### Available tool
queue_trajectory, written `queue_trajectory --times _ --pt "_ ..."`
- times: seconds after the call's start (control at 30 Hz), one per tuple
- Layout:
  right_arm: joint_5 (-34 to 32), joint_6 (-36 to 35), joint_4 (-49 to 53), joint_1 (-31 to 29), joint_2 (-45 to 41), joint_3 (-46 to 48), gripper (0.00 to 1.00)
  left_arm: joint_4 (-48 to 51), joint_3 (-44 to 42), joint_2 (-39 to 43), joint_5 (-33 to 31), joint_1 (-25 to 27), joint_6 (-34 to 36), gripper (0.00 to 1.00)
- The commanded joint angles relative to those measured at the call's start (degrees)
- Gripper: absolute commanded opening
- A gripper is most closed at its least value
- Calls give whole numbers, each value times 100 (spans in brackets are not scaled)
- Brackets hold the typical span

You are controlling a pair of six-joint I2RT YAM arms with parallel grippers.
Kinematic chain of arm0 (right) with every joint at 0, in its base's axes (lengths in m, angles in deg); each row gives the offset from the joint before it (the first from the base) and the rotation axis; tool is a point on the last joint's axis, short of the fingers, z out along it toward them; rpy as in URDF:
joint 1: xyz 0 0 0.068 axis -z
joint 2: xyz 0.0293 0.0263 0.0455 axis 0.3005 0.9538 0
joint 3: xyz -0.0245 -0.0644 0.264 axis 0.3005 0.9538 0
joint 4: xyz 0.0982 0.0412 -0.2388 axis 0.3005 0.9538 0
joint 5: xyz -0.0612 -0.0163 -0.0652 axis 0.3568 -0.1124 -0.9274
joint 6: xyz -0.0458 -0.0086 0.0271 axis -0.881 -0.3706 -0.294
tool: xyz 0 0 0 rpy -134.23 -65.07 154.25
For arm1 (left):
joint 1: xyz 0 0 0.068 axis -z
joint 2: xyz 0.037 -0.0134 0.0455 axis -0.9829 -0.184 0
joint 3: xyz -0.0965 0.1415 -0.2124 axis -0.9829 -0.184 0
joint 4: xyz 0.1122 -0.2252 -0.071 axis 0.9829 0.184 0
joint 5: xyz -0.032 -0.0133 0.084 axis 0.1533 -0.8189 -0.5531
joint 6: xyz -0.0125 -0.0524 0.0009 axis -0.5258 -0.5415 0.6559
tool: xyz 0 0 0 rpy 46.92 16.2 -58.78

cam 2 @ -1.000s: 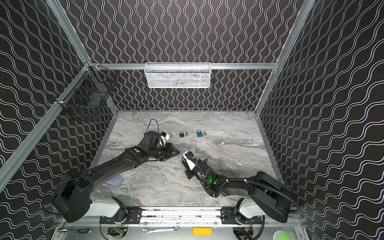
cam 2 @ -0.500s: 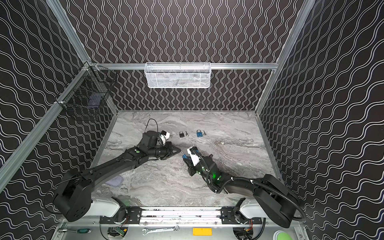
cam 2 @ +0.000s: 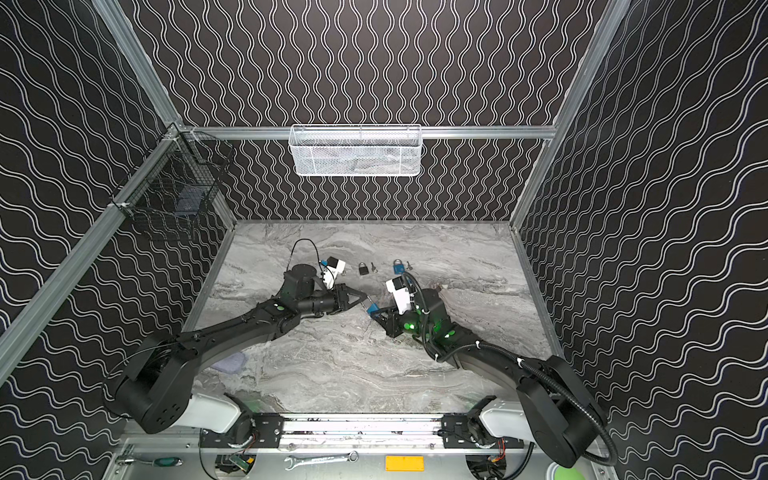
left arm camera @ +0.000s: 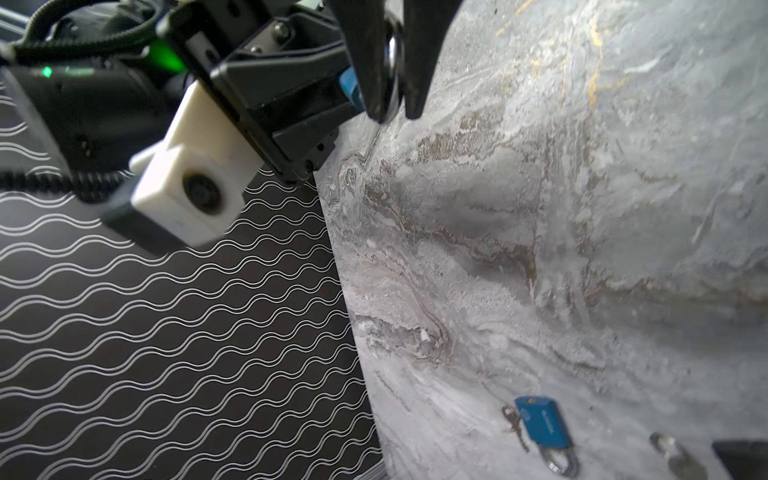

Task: Lock with the key

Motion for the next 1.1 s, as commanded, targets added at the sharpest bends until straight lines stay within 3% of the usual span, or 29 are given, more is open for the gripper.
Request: queue_trajectory --times 0.0,0.43,0.6,0.8,1.07 --pt "972 739 -494 150 -157 -179 0 -20 -116 -76 -98 4 584 0" --pt "1911 2691 -1303 972 -27 62 0 -991 -225 -382 75 3 791 0" --pt "1992 2760 -1101 1175 34 -1 0 -1119 -197 -471 138 27 722 0" --pt "2207 3141 -1671 1266 186 142 0 -1146 -210 -502 111 80 695 0" --pt "2096 2912 -1362 1274 215 27 0 -1140 -176 -474 124 157 611 0"
